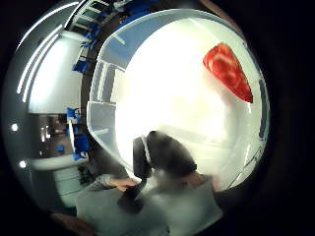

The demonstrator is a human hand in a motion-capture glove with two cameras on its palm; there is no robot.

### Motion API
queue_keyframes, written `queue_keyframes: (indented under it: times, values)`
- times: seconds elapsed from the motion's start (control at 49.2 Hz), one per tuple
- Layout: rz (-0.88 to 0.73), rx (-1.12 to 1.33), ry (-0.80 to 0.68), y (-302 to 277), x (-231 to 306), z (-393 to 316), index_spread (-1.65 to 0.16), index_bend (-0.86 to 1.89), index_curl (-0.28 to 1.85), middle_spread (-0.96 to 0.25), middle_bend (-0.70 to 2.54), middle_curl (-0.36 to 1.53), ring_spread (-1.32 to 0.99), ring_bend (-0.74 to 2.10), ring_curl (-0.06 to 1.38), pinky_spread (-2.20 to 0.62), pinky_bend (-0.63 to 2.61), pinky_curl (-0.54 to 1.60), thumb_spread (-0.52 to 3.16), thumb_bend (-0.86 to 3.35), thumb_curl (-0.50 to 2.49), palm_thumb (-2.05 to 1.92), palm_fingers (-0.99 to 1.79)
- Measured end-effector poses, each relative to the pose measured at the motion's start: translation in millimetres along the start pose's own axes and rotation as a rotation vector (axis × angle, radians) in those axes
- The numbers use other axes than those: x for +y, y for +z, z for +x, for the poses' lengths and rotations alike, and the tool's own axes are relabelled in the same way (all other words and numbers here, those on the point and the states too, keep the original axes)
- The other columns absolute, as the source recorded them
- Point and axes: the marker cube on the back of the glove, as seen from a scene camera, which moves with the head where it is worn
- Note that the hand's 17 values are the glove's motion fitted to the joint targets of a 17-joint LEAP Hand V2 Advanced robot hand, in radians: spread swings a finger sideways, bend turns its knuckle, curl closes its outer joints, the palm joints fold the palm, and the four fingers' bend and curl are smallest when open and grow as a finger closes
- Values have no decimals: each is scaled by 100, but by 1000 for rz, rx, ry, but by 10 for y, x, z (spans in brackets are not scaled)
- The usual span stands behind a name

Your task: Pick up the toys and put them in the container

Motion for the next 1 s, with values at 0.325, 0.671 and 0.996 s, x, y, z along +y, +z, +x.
queue_keyframes:
  times: [0.325,0.671,0.996]
  values:
    - [69,-120,-65,-377,1020,385,-36,14,26,-18,16,36,-18,48,31,3,87,38,122,-4,42,-4,-12]
    - [58,-20,209,-57,2391,1409,-38,18,29,-19,17,35,-18,45,31,4,80,35,127,-3,33,-3,-3]
    - [-84,-103,171,986,2980,926,-39,17,31,-19,18,34,-19,45,31,4,80,35,128,-3,29,-3,-4]
